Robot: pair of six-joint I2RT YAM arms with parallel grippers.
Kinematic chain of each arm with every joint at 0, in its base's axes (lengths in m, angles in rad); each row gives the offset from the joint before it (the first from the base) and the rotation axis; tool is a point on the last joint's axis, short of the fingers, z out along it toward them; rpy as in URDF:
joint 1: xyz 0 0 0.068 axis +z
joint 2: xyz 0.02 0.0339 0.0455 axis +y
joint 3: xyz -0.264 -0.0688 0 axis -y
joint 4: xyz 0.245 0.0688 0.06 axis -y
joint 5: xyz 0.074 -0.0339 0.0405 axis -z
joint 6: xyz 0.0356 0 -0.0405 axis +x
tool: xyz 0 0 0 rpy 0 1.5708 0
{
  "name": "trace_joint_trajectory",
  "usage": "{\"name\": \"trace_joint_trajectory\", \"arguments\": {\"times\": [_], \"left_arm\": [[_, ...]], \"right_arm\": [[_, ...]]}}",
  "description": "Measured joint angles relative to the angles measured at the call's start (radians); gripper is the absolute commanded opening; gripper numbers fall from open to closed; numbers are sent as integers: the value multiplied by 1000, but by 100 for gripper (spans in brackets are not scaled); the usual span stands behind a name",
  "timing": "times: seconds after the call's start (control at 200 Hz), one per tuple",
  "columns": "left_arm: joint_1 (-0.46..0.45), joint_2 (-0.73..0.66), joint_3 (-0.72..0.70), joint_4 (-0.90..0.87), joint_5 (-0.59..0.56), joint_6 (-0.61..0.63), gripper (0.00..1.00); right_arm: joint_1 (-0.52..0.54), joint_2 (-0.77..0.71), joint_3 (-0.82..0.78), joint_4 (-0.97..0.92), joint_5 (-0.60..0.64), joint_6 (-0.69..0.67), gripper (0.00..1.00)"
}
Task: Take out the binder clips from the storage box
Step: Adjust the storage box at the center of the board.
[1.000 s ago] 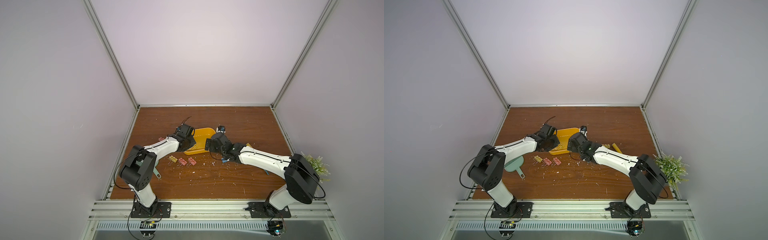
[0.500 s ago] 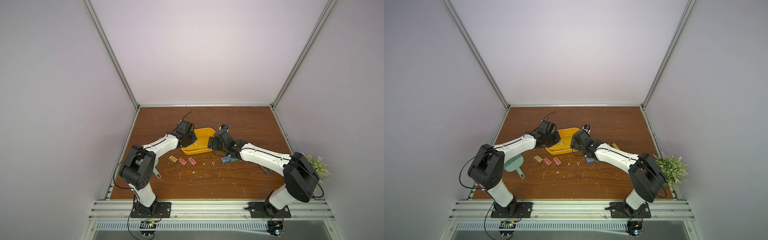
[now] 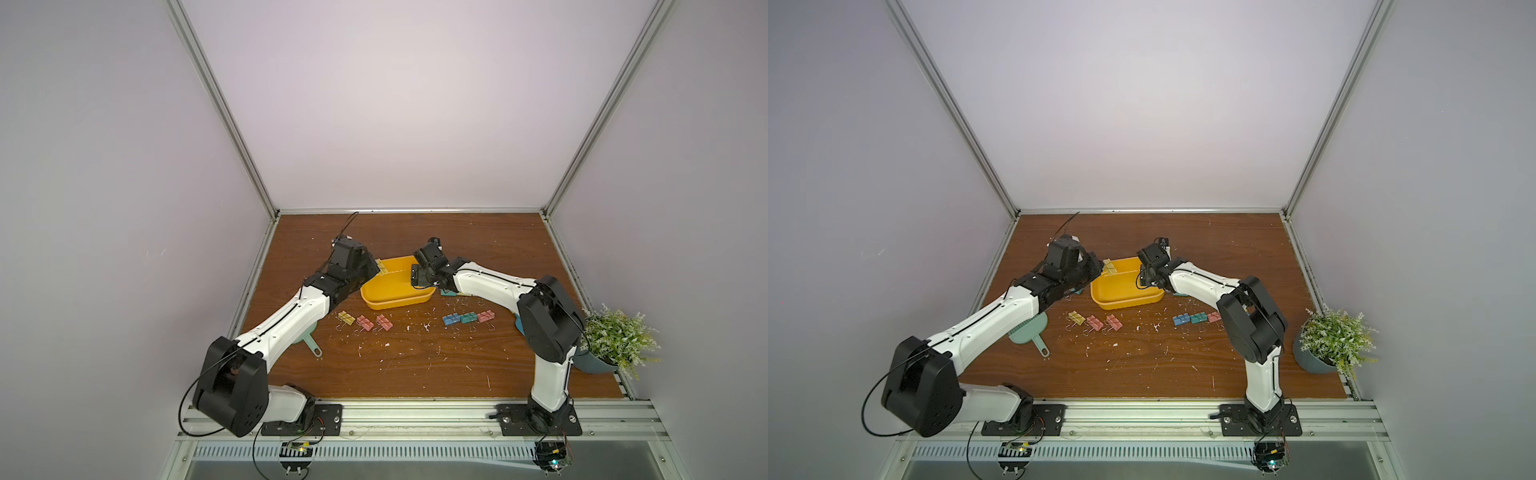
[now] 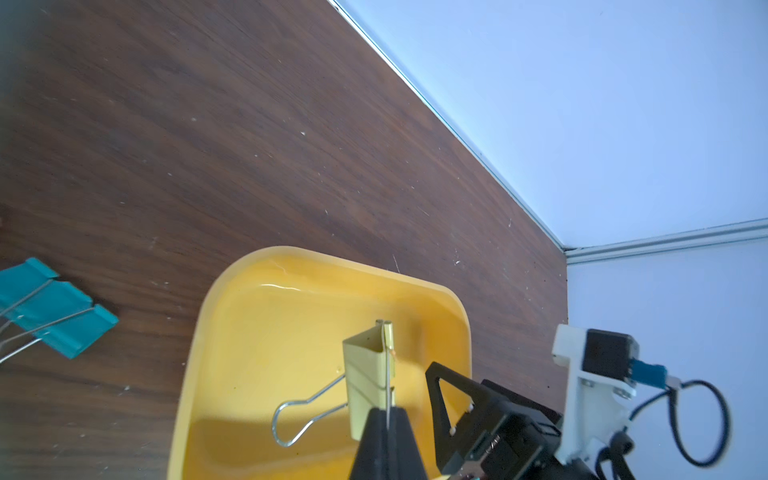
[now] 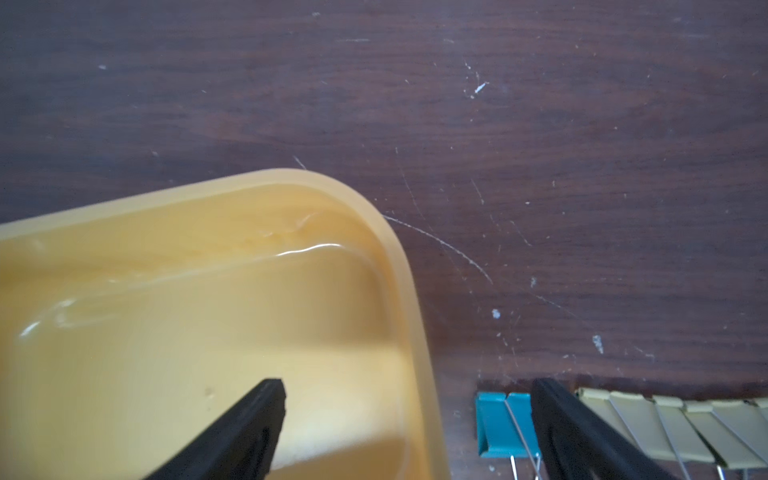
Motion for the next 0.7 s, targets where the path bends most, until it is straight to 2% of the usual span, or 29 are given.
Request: {"name": "trace_joint_trajectory", "arguments": {"times": [0.36,0.701], "left_arm": [[86,-114,-68,0,-16,-8,0],[190,-126,-172,2,54,-25,0]], "right_arm": [[-66,49,52,-72,82,-27,98],[-90,42,41,-101,91,19,99]]}}
